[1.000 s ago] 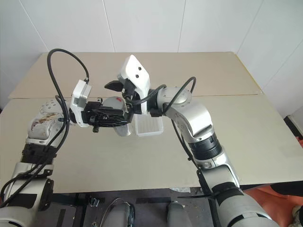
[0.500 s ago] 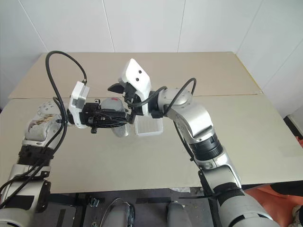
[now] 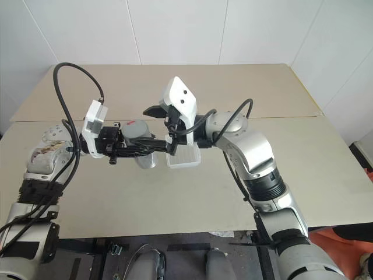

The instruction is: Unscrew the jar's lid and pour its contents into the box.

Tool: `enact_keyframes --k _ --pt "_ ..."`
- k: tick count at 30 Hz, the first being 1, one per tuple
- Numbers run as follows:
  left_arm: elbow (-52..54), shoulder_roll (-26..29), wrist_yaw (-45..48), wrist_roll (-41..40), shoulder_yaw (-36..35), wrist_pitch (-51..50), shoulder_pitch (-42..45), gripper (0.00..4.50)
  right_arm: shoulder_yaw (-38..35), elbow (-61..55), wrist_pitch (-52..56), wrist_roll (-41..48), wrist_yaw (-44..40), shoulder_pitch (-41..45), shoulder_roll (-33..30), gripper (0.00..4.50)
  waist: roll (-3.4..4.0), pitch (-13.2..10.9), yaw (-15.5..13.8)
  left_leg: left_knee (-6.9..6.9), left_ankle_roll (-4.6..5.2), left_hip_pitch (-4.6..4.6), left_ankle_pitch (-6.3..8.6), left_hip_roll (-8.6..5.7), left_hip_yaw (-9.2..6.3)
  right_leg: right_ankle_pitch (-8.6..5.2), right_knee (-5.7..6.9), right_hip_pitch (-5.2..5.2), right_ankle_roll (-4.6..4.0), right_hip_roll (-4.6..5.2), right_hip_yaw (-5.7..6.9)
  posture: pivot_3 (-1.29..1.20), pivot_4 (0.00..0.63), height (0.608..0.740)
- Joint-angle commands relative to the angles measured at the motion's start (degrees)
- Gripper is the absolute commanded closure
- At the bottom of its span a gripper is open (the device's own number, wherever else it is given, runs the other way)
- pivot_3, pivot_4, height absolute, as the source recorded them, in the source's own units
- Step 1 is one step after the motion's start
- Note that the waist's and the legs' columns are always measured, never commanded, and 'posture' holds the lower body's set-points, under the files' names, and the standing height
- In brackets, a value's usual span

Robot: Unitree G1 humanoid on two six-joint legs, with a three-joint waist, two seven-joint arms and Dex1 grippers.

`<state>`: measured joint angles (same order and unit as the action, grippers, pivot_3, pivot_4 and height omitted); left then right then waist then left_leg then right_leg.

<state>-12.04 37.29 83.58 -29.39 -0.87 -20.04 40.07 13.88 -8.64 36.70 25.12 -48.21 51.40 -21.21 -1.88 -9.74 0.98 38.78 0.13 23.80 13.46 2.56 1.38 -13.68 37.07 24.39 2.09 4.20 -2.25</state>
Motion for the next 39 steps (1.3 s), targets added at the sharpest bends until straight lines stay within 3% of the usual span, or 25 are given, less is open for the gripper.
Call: enact_keyframes --k 1,15,22,39 --pt "4.0 1.1 1.6 -2.0 -1.2 0.2 -0.3 2.55 -5.7 0.4 -0.8 -1.0 2.3 -0.3 -2.3 0.02 0.0 0.0 0.0 0.01 0.0 0.0 0.0 0.0 0.0 0.0 -0.01 -0.01 0.0 0.01 0.0 0.0 0.15 0.74" --pt "2.7 0.1 1.1 -1.3 -0.5 0.9 0.2 2.55 -8.1 -7.9 2.5 3.8 -0.9 -3.7 -5.8 0.02 0.0 0.0 -0.1 -0.01 0.0 0.0 0.0 -0.01 0.0 0.0 -0.06 0.01 0.0 0.01 0.0 0.0 0.15 0.74" --pt "2.3 -1.1 0.6 -0.8 0.1 1.3 0.7 2.55 -5.8 -11.6 6.3 6.6 1.5 -2.0 -3.0 0.02 0.0 0.0 -0.1 0.01 0.0 -0.01 0.0 -0.01 0.0 0.0 -0.08 -0.01 0.0 0.01 0.0 0.0 0.15 0.74" --pt "3.1 -1.4 0.3 -0.6 -0.1 1.2 0.3 2.55 -0.1 -7.9 7.3 2.2 4.2 2.1 2.8 0.02 0.0 0.0 -0.1 0.01 0.0 0.0 0.0 -0.01 0.0 0.0 -0.02 0.0 0.0 0.01 0.0 0.0 0.15 0.74"
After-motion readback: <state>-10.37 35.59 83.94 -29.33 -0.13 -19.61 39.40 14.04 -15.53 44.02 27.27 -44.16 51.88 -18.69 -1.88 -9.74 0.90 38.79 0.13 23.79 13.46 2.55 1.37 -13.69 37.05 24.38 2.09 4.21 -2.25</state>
